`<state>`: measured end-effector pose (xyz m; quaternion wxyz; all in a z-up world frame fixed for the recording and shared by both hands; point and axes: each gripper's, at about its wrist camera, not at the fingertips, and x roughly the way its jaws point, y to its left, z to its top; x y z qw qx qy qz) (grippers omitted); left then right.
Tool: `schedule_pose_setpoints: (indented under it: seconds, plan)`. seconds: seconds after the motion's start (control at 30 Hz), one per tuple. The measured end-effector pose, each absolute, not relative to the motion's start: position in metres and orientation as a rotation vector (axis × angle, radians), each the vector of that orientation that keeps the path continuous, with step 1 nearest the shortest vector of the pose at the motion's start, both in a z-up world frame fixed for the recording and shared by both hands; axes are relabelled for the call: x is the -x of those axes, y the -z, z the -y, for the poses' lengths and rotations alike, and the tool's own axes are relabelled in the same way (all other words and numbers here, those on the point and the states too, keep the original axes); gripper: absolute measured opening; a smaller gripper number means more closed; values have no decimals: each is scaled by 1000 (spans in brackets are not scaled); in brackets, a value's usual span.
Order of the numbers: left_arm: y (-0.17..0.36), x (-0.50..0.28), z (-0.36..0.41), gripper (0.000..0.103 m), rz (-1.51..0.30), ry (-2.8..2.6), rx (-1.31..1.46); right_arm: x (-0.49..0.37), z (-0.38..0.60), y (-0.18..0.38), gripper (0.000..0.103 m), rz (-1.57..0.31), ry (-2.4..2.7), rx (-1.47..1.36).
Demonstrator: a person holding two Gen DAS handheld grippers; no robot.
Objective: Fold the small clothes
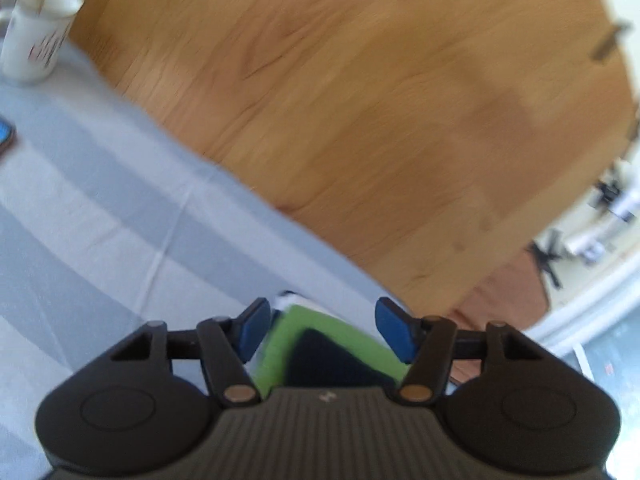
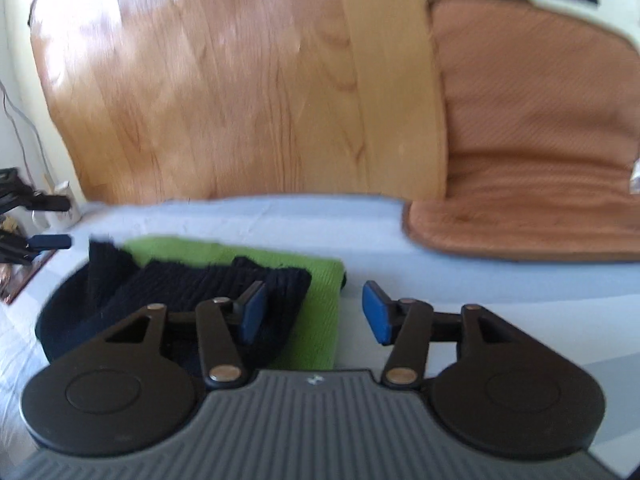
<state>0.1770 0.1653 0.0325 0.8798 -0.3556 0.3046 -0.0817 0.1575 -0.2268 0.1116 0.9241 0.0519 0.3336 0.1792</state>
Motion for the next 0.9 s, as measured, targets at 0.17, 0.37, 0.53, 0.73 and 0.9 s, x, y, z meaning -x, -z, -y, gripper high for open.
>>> schedule_pose_setpoints:
  seconds: [0.17, 0.37, 0.53, 0.73, 0.9]
  plan:
    - [-52, -119, -104, 58, -499, 247, 460, -133, 209, -130, 55, -525, -397, -121]
    - [-18, -106, -43, 33, -532, 241, 163, -117, 173, -105, 48, -558, -514, -48]
    - [18, -129, -40, 23, -575, 99, 14, -146, 197, -66, 54, -657, -446, -88]
    - [22, -128, -35, 23, -575, 76, -1, -147, 202, -62, 54, -661, -446, -125]
    - [20, -128, -37, 23, -570, 72, 8, -146, 202, -64, 55, -661, -451, -127]
